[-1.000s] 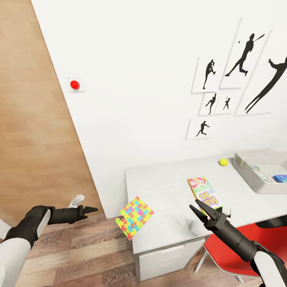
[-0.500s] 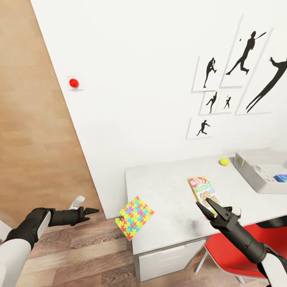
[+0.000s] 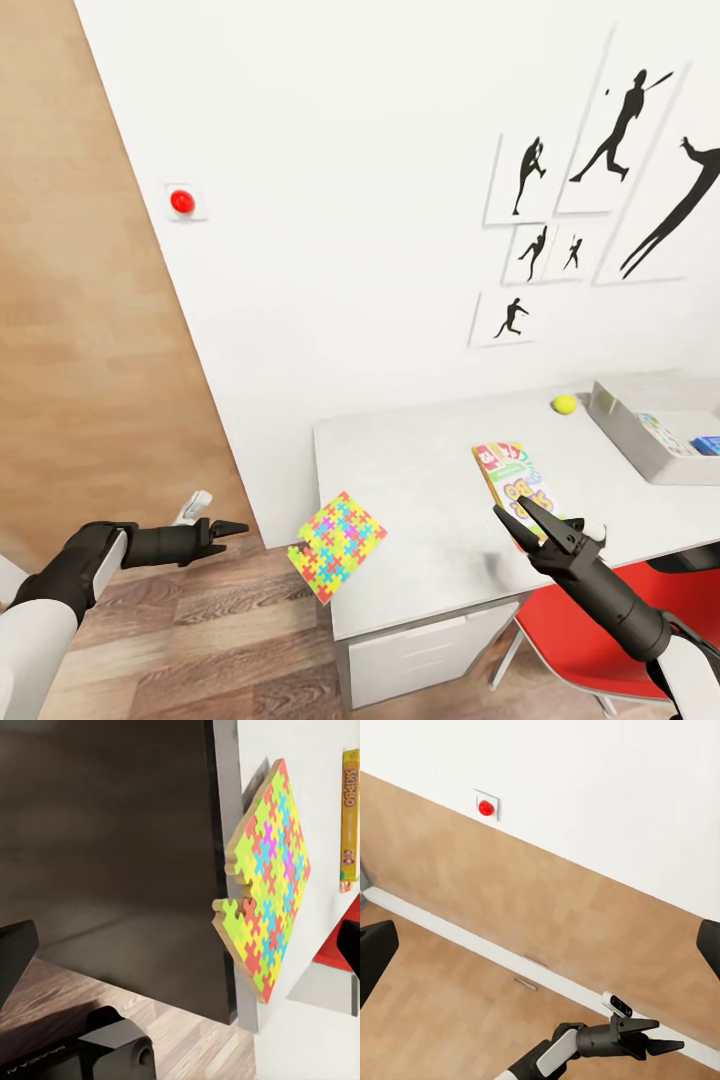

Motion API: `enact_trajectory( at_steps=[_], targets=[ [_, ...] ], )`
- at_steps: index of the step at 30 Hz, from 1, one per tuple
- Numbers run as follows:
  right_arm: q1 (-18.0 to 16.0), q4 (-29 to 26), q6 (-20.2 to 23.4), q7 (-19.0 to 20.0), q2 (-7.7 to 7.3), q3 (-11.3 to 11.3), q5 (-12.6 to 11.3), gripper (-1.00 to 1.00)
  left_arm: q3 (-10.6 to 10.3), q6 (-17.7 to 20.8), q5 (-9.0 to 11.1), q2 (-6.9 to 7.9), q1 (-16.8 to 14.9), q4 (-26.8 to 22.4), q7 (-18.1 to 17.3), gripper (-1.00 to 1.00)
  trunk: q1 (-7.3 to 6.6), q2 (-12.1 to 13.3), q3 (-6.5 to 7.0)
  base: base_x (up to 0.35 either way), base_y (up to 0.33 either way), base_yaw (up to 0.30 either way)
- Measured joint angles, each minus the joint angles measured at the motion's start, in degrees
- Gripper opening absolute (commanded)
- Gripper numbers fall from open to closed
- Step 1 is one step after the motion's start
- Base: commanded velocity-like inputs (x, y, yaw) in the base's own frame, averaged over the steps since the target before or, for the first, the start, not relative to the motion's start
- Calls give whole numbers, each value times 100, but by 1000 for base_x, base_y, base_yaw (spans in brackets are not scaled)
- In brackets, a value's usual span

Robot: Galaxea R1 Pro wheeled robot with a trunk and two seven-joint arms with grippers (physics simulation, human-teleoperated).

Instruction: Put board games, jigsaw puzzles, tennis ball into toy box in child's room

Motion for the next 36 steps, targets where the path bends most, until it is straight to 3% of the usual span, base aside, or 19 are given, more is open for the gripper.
enact_trajectory(
  at_steps=[7,14,36],
  targets=[
    [0,0,0,0,0,0,0,100,4,0,0,14,0,0,-49,100,154,-281,-126,0,0,0],
    [0,0,0,-1,1,0,0,100,-11,-1,-6,11,0,0,-318,100,308,-563,-252,0,0,0],
    [0,1,0,-1,1,8,0,100,-73,-9,-27,-7,0,0,-789,100,352,-643,-288,0,0,0]
  ],
)
